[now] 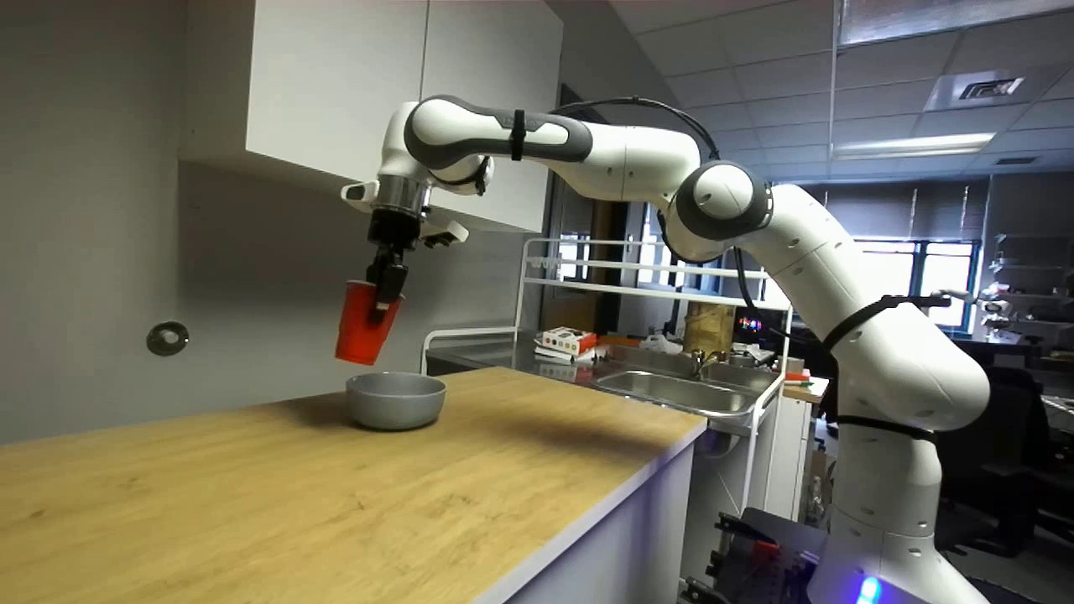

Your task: Pour the contents of the orange cup into the grey bowl

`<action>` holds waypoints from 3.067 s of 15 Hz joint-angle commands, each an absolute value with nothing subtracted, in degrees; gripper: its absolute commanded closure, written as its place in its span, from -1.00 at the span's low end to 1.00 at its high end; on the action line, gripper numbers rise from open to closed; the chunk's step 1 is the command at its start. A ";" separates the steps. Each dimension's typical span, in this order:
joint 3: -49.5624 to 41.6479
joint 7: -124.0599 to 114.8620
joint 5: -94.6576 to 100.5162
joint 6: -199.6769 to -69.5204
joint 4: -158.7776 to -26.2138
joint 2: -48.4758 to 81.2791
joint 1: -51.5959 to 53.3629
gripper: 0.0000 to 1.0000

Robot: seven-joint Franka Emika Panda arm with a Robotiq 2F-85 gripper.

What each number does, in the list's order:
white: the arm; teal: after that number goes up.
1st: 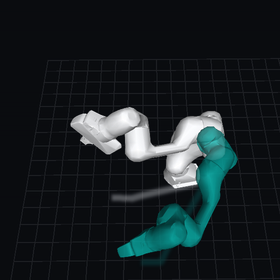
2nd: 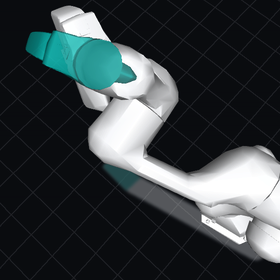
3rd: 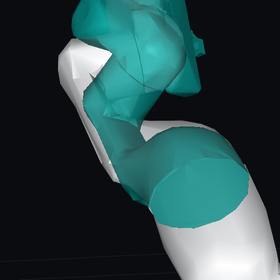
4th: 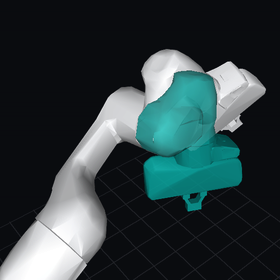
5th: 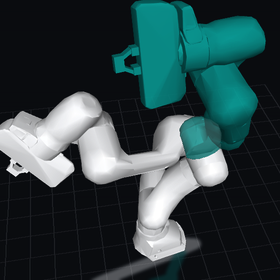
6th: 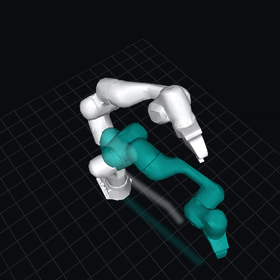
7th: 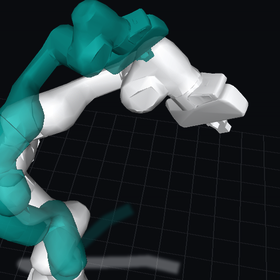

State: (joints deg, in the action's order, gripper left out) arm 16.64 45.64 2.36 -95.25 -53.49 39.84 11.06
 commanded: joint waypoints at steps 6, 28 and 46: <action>20.94 56.64 -11.90 -91.10 -51.38 42.78 3.81 0.92; 21.94 67.51 -33.60 -83.28 -50.55 46.89 -4.22 0.92; 18.16 65.84 -59.78 -85.97 -50.09 52.46 -5.59 0.92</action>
